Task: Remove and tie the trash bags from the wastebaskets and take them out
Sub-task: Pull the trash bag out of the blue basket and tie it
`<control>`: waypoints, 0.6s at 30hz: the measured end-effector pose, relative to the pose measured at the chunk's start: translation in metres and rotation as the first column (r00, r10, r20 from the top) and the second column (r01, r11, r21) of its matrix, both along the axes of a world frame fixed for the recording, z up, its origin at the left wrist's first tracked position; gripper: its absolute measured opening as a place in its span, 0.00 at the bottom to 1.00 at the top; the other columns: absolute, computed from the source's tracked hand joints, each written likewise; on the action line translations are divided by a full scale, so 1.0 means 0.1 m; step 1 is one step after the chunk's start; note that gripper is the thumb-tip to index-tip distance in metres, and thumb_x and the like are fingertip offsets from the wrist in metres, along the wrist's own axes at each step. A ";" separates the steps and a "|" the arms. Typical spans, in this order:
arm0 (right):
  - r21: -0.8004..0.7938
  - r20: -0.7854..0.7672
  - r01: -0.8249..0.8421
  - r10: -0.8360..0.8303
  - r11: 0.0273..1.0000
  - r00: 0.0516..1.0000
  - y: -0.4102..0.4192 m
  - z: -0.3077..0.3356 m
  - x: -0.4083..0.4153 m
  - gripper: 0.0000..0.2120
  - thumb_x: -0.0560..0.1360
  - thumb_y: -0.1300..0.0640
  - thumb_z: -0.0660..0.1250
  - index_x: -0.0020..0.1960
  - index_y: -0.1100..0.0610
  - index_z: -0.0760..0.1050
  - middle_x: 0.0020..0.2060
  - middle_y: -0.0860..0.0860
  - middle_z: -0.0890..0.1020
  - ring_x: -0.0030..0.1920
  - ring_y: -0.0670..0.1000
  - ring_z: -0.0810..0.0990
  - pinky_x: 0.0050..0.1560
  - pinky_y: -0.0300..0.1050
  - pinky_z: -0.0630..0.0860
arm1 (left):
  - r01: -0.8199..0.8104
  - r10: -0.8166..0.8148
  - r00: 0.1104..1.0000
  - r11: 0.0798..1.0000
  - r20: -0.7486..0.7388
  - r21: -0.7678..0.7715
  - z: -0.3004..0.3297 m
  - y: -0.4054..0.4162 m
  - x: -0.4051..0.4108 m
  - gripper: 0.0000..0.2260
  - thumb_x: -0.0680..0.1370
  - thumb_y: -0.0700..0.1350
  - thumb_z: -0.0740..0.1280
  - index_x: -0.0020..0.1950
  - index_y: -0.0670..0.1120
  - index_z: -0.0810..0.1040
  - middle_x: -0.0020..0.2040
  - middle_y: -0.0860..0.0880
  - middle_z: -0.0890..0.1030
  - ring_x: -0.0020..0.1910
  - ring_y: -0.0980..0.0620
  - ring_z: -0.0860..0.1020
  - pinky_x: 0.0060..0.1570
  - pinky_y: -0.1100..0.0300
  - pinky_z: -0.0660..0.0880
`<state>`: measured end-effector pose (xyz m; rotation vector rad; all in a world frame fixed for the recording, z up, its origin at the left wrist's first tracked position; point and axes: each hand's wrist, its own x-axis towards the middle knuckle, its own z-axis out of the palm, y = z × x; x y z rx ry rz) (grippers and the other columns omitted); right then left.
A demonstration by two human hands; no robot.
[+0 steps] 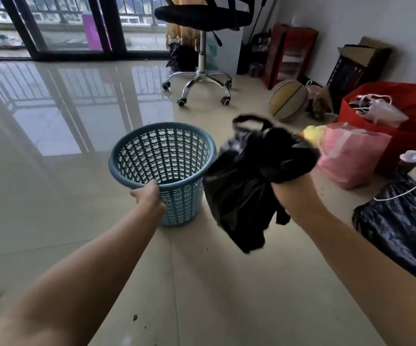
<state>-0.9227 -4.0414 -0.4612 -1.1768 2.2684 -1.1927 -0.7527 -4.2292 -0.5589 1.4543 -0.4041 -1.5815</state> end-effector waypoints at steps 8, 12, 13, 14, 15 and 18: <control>0.463 0.023 -0.444 0.490 0.767 0.871 0.06 -0.87 0.22 0.11 0.76 0.66 0.59 0.56 0.65 0.75 0.52 0.52 0.79 0.50 0.48 0.74 0.43 0.32 0.68 | 0.839 -0.855 0.513 0.517 0.072 0.168 0.21 0.48 -0.02 0.22 0.79 0.56 0.60 0.68 0.44 0.68 0.64 0.43 0.74 0.63 0.45 0.73 0.60 0.46 0.69; 0.439 0.089 -0.542 0.565 0.717 0.820 0.04 -0.83 0.28 0.16 0.76 0.64 0.62 0.63 0.61 0.71 0.57 0.51 0.76 0.55 0.43 0.68 0.40 0.17 0.62 | 0.945 -0.929 0.203 0.268 0.309 0.186 0.11 0.61 -0.10 0.19 0.75 0.54 0.67 0.61 0.45 0.75 0.53 0.48 0.81 0.47 0.54 0.79 0.38 0.61 0.77; 0.426 0.108 -0.542 0.554 0.724 0.826 0.04 -0.82 0.29 0.16 0.76 0.64 0.62 0.64 0.60 0.71 0.57 0.50 0.76 0.55 0.43 0.69 0.41 0.18 0.63 | 0.932 -0.910 0.256 0.322 0.325 0.168 0.08 0.61 -0.11 0.15 0.76 0.49 0.69 0.58 0.43 0.77 0.49 0.46 0.81 0.42 0.53 0.80 0.35 0.62 0.78; 0.419 0.122 -0.551 0.557 0.721 0.821 0.05 -0.77 0.29 0.18 0.77 0.63 0.62 0.66 0.59 0.70 0.58 0.48 0.75 0.57 0.42 0.69 0.43 0.17 0.63 | 0.915 -0.888 0.314 0.378 0.336 0.143 0.07 0.60 -0.12 0.09 0.76 0.43 0.68 0.54 0.40 0.77 0.46 0.44 0.81 0.38 0.52 0.80 0.35 0.61 0.79; 0.412 0.138 -0.566 0.565 0.714 0.814 0.07 -0.75 0.25 0.21 0.76 0.62 0.63 0.69 0.58 0.67 0.61 0.46 0.73 0.60 0.41 0.69 0.49 0.15 0.62 | 0.902 -0.862 0.350 0.415 0.367 0.115 0.10 0.59 -0.11 0.04 0.76 0.39 0.67 0.49 0.40 0.78 0.43 0.43 0.80 0.36 0.51 0.79 0.37 0.59 0.79; 0.568 0.081 -0.528 0.595 0.631 0.799 0.14 -0.65 0.05 0.25 0.75 0.60 0.65 0.71 0.54 0.64 0.68 0.49 0.72 0.65 0.48 0.71 0.64 0.29 0.66 | 0.861 -0.697 0.418 0.508 0.583 -0.011 0.26 0.39 -0.07 0.07 0.77 0.37 0.63 0.40 0.44 0.76 0.37 0.45 0.79 0.34 0.51 0.77 0.36 0.65 0.77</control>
